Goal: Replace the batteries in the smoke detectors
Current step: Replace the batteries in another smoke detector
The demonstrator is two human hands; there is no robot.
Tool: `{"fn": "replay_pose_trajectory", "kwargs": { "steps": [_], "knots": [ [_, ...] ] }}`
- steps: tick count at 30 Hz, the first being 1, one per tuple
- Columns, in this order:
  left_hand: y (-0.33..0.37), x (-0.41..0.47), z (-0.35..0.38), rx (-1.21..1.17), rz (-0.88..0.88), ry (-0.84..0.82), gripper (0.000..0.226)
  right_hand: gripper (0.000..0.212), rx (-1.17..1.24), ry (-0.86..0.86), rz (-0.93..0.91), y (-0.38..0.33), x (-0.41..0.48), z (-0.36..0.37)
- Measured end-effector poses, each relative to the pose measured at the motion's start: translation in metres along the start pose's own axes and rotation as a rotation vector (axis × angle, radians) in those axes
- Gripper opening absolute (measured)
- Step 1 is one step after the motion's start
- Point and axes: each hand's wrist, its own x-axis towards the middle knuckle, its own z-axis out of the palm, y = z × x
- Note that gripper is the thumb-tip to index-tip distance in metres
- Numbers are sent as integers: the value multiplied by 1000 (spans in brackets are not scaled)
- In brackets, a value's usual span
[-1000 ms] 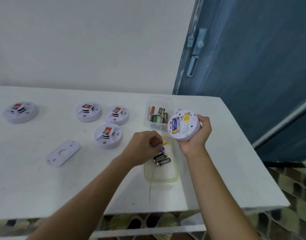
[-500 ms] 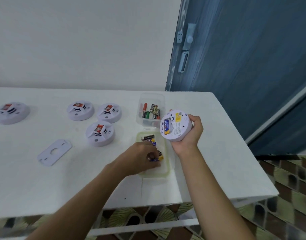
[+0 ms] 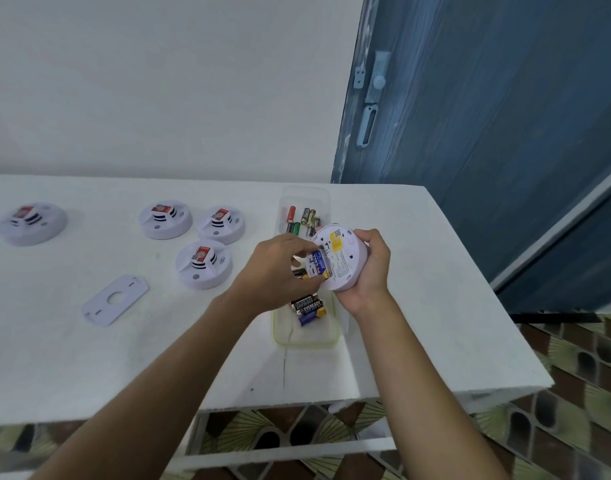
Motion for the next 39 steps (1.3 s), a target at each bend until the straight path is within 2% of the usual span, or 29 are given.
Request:
{"fn": "replay_pose_trajectory", "kwargs": {
  "steps": [3, 9, 16, 26, 32, 36, 39],
  "knots": [
    [4, 0, -1, 31, -18, 0, 46, 33, -30, -6, -5, -3, -3, 3],
    [7, 2, -2, 38, -76, -37, 50, 37, -126, -13, 0, -3, -7, 9],
    [7, 4, -8, -22, -137, -109, 44, 39, -91, -5, -19, 1, -9, 12],
    [19, 1, -5, 91, -44, -52, 50, 35, -133, -24, 16, -8, -8, 11],
    [16, 1, -3, 64, -5, -57, 50, 32, -94, 40, 10, -10, -4, 6],
    [14, 0, 4, 64, 44, -31, 36, 34, -56, 95, -26, -12, -1, 6],
    [16, 0, 9, -19, -30, -23, 35, 37, -24, 110, -52, -13, 0, 4]
  ]
}}
